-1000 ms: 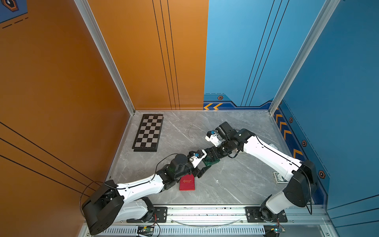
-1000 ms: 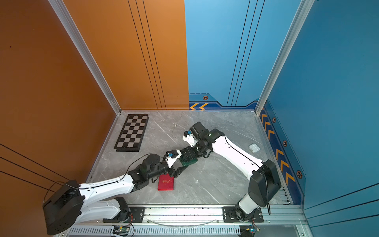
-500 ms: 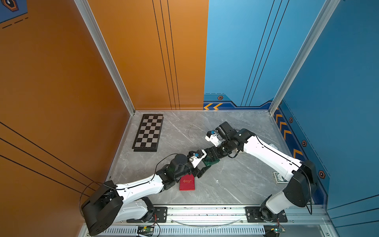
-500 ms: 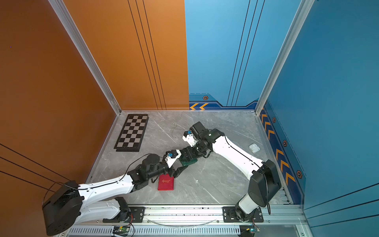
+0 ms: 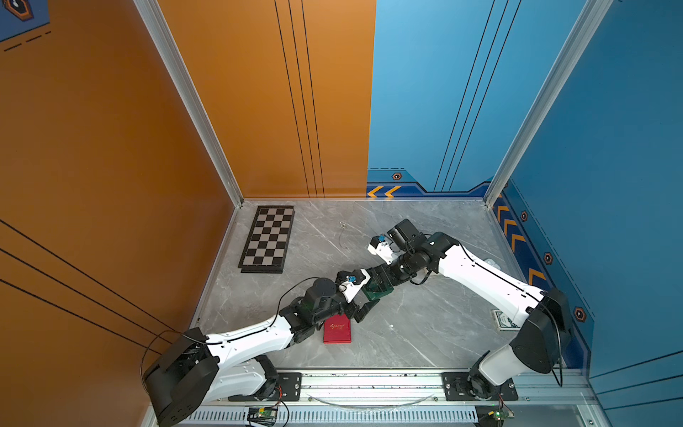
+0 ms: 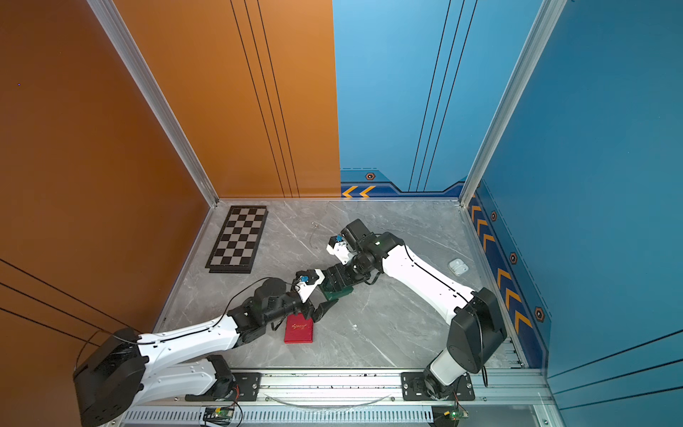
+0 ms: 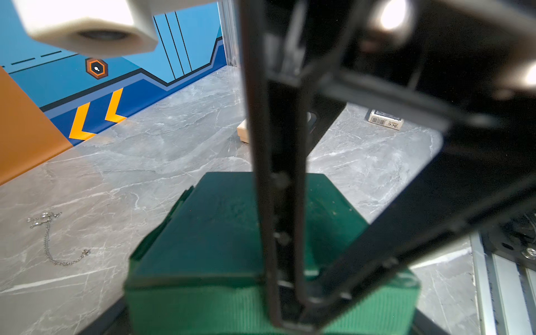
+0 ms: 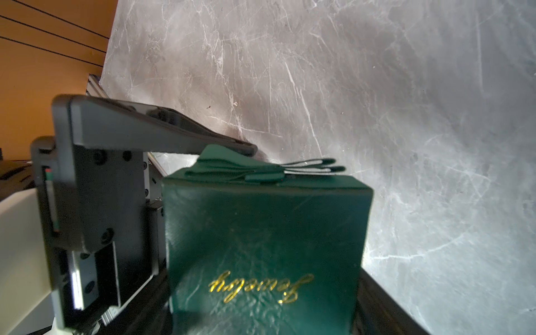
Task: Take the necklace out of the lift-off lid jewelry box
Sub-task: Open the lid on the jewelry box.
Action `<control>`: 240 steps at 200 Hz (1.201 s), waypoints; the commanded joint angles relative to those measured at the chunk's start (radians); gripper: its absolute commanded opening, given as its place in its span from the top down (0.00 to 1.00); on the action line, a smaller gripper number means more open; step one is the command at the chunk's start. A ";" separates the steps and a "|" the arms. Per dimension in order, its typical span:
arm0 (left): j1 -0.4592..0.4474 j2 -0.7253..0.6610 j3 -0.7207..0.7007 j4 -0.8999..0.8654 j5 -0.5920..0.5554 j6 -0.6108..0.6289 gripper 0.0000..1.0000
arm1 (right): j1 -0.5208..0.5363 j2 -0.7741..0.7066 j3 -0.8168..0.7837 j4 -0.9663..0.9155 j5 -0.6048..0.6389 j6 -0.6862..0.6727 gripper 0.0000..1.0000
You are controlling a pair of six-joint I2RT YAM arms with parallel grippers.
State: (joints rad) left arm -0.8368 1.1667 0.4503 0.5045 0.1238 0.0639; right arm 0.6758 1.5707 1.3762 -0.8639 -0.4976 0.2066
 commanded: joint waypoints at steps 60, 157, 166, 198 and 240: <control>0.014 -0.019 -0.019 -0.012 0.034 0.008 0.29 | 0.004 0.012 0.006 0.014 -0.015 -0.001 0.20; 0.017 -0.013 -0.017 -0.012 0.059 0.010 0.33 | -0.030 -0.019 0.013 0.029 -0.081 0.002 0.20; 0.017 -0.014 -0.017 -0.012 0.060 0.010 0.34 | -0.035 -0.019 0.012 0.031 -0.079 0.005 0.20; 0.017 -0.013 -0.017 -0.012 0.067 0.010 0.34 | -0.076 -0.041 0.008 0.046 -0.076 0.017 0.20; 0.017 -0.010 -0.015 -0.010 0.072 0.010 0.35 | -0.093 -0.042 0.012 0.052 -0.066 0.021 0.20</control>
State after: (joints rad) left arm -0.8246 1.1618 0.4431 0.5064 0.1474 0.0631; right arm 0.6090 1.5551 1.3762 -0.8528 -0.5884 0.2100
